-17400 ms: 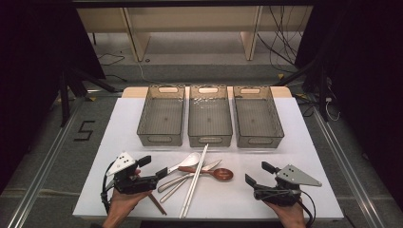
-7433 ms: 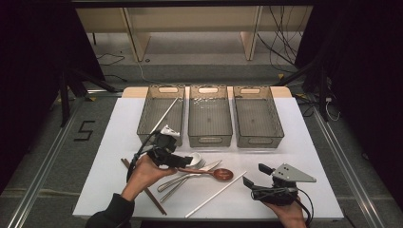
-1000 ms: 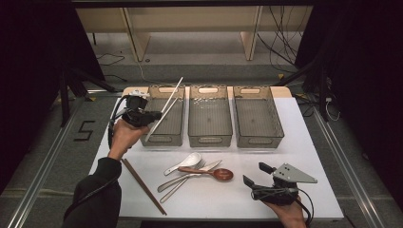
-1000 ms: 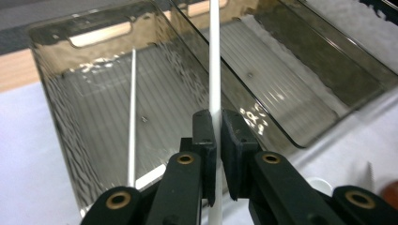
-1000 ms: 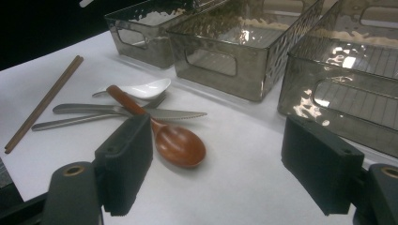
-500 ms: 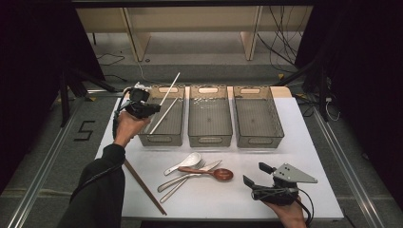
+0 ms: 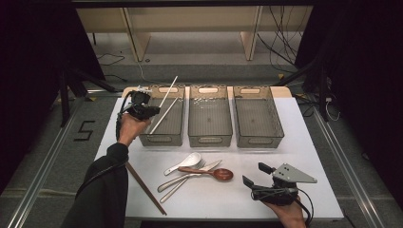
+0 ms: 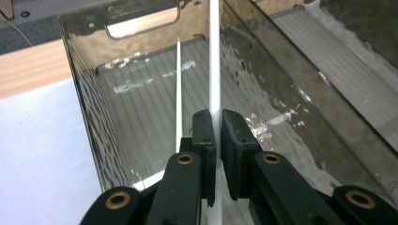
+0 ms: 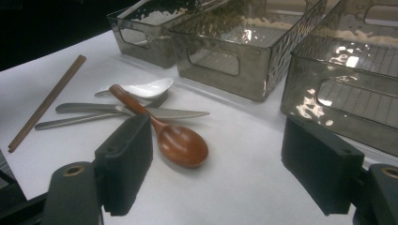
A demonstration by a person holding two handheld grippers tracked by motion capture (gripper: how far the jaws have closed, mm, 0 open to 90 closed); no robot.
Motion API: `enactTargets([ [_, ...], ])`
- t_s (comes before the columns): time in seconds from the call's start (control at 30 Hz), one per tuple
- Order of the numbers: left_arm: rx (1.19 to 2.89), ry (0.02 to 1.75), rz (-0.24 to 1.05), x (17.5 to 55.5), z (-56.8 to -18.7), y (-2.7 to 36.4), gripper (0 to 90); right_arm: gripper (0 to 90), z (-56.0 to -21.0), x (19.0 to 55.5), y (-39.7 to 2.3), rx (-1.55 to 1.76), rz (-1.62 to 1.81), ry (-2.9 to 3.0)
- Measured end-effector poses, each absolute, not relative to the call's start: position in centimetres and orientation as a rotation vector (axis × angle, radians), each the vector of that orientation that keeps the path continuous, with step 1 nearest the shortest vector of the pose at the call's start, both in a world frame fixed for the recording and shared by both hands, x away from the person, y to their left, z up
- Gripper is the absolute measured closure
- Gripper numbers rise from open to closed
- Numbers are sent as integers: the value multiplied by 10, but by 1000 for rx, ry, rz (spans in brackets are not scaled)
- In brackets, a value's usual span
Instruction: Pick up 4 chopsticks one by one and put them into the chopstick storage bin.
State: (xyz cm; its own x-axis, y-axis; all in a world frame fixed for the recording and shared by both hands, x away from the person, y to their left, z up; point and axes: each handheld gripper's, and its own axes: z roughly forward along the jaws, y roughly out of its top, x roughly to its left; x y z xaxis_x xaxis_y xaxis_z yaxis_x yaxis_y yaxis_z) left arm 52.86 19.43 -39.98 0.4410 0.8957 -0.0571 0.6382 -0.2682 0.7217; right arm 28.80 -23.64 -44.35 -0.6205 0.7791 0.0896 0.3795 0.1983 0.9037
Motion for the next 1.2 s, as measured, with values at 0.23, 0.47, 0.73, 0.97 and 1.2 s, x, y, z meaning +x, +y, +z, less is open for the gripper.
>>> enactTargets([
  [0.23, 2005, 1301, 476, 529, -408, 194, 837, 260, -444, 288, -236, 1081, 1401, 2094],
  [0.47, 2019, 1315, 462, 530, -411, 191, 830, 260, -444, 288, -236, 1080, 1402, 2094],
  [0.73, 2000, 1306, 429, 527, -405, 191, 575, 260, -444, 288, -237, 1084, 1403, 2092],
  [0.97, 2047, 1195, 424, 503, -375, 186, 437, 260, -443, 287, -236, 1081, 1402, 2092],
  [1.2, 2124, 1072, 427, 467, -356, 182, 322, 260, -443, 287, -236, 1084, 1401, 2091],
])
